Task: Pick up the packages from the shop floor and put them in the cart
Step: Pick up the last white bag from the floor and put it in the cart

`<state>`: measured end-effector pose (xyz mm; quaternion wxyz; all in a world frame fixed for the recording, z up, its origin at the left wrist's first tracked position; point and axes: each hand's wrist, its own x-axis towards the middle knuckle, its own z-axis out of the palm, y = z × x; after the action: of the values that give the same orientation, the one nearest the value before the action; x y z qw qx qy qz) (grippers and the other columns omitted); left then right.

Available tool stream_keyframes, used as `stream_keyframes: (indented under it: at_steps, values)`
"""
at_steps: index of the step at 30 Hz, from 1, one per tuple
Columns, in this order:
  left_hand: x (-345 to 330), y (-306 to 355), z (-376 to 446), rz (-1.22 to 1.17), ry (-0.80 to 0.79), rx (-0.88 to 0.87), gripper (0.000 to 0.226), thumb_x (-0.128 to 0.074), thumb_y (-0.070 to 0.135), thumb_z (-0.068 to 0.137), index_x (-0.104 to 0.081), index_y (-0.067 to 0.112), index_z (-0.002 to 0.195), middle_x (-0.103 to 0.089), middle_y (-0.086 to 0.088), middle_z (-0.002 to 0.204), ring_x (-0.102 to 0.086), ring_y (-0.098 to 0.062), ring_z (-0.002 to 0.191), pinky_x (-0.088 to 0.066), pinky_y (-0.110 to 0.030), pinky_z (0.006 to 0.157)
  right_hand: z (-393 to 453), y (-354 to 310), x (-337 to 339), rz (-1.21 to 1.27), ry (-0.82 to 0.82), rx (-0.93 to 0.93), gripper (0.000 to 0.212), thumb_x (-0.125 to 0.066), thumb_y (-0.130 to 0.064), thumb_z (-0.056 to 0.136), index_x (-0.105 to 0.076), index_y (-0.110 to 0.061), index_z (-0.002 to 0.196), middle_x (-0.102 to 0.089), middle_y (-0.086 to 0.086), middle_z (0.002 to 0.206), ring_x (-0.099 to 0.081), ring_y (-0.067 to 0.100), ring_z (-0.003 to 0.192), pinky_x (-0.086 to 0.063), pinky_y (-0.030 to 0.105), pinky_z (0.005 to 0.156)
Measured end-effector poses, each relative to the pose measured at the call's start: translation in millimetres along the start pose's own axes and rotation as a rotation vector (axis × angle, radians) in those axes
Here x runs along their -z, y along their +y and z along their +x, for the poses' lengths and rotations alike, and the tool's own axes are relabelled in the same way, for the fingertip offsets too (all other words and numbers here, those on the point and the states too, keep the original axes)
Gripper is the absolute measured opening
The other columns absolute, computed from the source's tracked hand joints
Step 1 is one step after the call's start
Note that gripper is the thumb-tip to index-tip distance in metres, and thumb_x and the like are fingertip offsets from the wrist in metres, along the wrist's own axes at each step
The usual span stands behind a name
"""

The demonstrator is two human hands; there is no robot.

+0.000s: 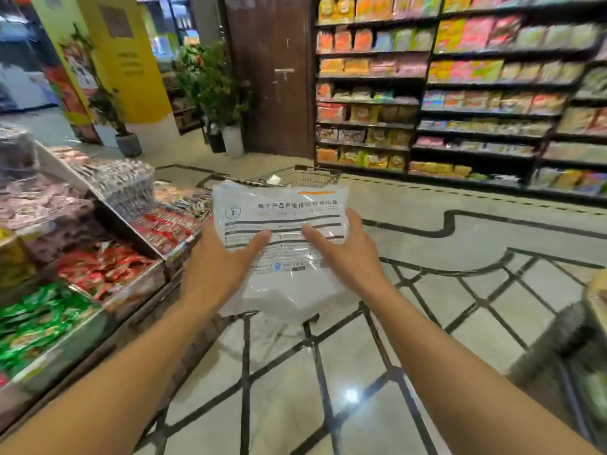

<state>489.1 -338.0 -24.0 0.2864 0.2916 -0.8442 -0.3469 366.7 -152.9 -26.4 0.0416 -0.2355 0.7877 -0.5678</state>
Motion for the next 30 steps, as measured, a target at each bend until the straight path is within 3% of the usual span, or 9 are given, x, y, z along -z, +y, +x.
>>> stream_keyframes:
  at_steps: [2, 5, 8, 11, 13, 17, 22, 26, 30]
  values:
    - [-33.0, 5.7, 41.1, -0.027, -0.051, -0.017, 0.068, -0.069, 0.082, 0.075, -0.053, 0.035, 0.123, -0.068, 0.020, 0.117, -0.068, -0.012, 0.101, -0.054, -0.037, 0.085, 40.6, 13.8, 7.0, -0.033, 0.033, -0.029, 0.071, -0.074, -0.065, 0.078, -0.043, -0.034, 0.134, -0.067, -0.010, 0.120, -0.068, 0.015, 0.106, -0.059, 0.046, 0.090]
    - [-79.6, 12.2, 107.2, -0.106, -0.089, -0.018, 0.084, -0.066, 0.092, 0.064, -0.061, 0.036, 0.125, -0.075, 0.017, 0.111, -0.074, -0.011, 0.098, -0.062, -0.044, 0.086, 102.9, 29.7, 16.5, -0.048, 0.090, -0.077, 0.065, -0.076, -0.061, 0.080, -0.040, -0.039, 0.130, -0.064, -0.012, 0.114, -0.068, 0.015, 0.104, -0.060, 0.047, 0.090]
    - [-118.7, 25.8, 163.7, -0.126, -0.139, -0.023, 0.075, -0.070, 0.081, 0.072, -0.060, 0.031, 0.128, -0.074, 0.012, 0.111, -0.073, -0.015, 0.098, -0.061, -0.043, 0.085, 161.9, 40.6, 27.5, -0.073, 0.132, -0.098, 0.065, -0.076, -0.059, 0.081, -0.042, -0.038, 0.131, -0.062, -0.014, 0.113, -0.067, 0.015, 0.105, -0.059, 0.046, 0.092]
    - [-152.9, 42.8, 214.3, -0.127, -0.165, -0.066, 0.073, -0.071, 0.074, 0.078, -0.056, 0.030, 0.133, -0.068, 0.012, 0.117, -0.069, -0.015, 0.099, -0.056, -0.034, 0.078, 216.7, 49.0, 39.6, -0.077, 0.179, -0.093, 0.058, -0.076, -0.056, 0.083, -0.039, -0.041, 0.125, -0.059, -0.015, 0.111, -0.065, 0.012, 0.100, -0.060, 0.036, 0.081]
    - [-176.3, 48.1, 248.3, -0.119, -0.173, -0.090, 0.079, -0.067, 0.082, 0.073, -0.056, 0.032, 0.134, -0.069, 0.016, 0.115, -0.069, -0.012, 0.097, -0.053, -0.030, 0.073, 250.2, 56.1, 45.3, -0.077, 0.192, -0.099, 0.059, -0.076, -0.054, 0.084, -0.040, -0.040, 0.128, -0.057, -0.015, 0.111, -0.063, 0.011, 0.099, -0.059, 0.031, 0.076]
    - [-221.7, 56.0, 306.8, -0.097, -0.191, -0.088, 0.085, -0.064, 0.086, 0.071, -0.054, 0.033, 0.136, -0.071, 0.015, 0.115, -0.071, -0.013, 0.097, -0.052, -0.028, 0.070, 316.7, 86.4, 51.2, -0.108, 0.216, -0.106, 0.068, -0.074, -0.064, 0.079, -0.041, -0.041, 0.134, -0.061, -0.013, 0.121, -0.065, 0.016, 0.110, -0.060, 0.048, 0.090]
    - [-291.9, 69.4, 373.3, -0.089, -0.210, -0.029, 0.084, -0.070, 0.079, 0.075, -0.048, 0.023, 0.135, -0.068, 0.008, 0.112, -0.069, -0.020, 0.098, -0.058, -0.041, 0.082, 402.7, 130.0, 68.4, -0.080, 0.217, -0.114, 0.090, -0.069, -0.080, 0.064, -0.042, -0.037, 0.138, -0.066, -0.008, 0.129, -0.067, 0.018, 0.113, -0.059, 0.050, 0.093]
    - [-359.4, 77.8, 432.6, -0.062, -0.196, -0.017, 0.081, -0.070, 0.078, 0.076, -0.050, 0.021, 0.130, -0.068, 0.006, 0.107, -0.070, -0.018, 0.093, -0.059, -0.038, 0.076, 484.5, 171.5, 84.5, -0.069, 0.191, -0.116, 0.080, -0.070, -0.079, 0.065, -0.041, -0.041, 0.129, -0.067, -0.010, 0.121, -0.070, 0.017, 0.106, -0.061, 0.048, 0.088]
    - [-416.3, 93.2, 495.8, -0.042, -0.199, 0.004, 0.082, -0.068, 0.080, 0.076, -0.053, 0.023, 0.132, -0.061, 0.017, 0.097, -0.064, -0.004, 0.083, -0.051, -0.026, 0.059, 573.3, 202.9, 104.1, -0.089, 0.140, -0.152, 0.065, -0.076, -0.063, 0.078, -0.040, -0.039, 0.127, -0.065, -0.010, 0.117, -0.069, 0.016, 0.105, -0.061, 0.041, 0.087]
